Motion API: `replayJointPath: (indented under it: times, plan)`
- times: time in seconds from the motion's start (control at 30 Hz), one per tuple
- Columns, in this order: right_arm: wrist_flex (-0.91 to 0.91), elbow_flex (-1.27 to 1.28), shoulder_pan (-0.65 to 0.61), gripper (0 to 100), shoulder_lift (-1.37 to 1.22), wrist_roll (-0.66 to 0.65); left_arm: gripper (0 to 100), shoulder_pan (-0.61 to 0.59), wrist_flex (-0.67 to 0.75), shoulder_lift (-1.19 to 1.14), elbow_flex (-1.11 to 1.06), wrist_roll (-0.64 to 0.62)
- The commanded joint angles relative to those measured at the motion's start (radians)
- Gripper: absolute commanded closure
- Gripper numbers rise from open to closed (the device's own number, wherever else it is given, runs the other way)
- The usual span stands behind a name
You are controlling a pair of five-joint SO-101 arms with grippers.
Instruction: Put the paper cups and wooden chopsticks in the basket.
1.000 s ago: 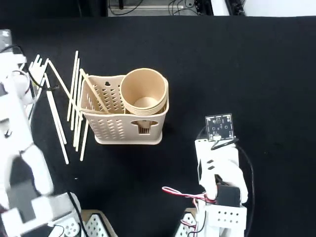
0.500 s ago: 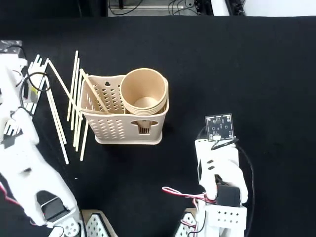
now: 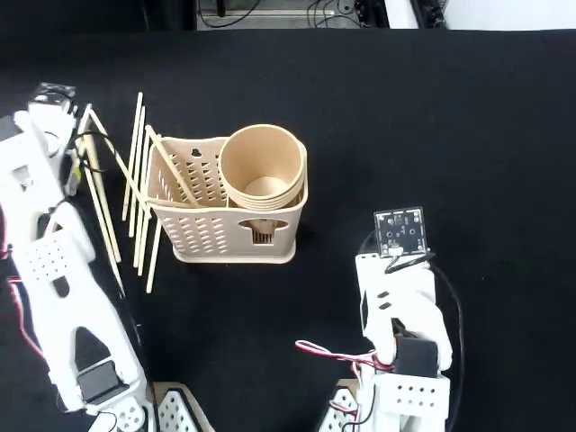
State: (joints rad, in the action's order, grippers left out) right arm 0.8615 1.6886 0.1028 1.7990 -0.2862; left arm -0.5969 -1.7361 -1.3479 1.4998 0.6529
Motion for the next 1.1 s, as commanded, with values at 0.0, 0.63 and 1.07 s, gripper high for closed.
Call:
replayJointPath:
  times: [0.0, 0.63, 1.07]
  plan:
    - [-0.011, -0.001, 0.014, 97.2, 0.004, -0.002, 97, -0.027, -0.025, -0.087, 0.165, -0.012]
    - [-0.011, -0.001, 0.014, 97.2, 0.004, -0.002, 97, -0.030, -0.029, 0.098, 0.151, -0.227]
    - [-0.014, -0.001, 0.014, 97.2, 0.004, -0.002, 97, -0.010, -0.023, 0.575, -0.570, -0.364]
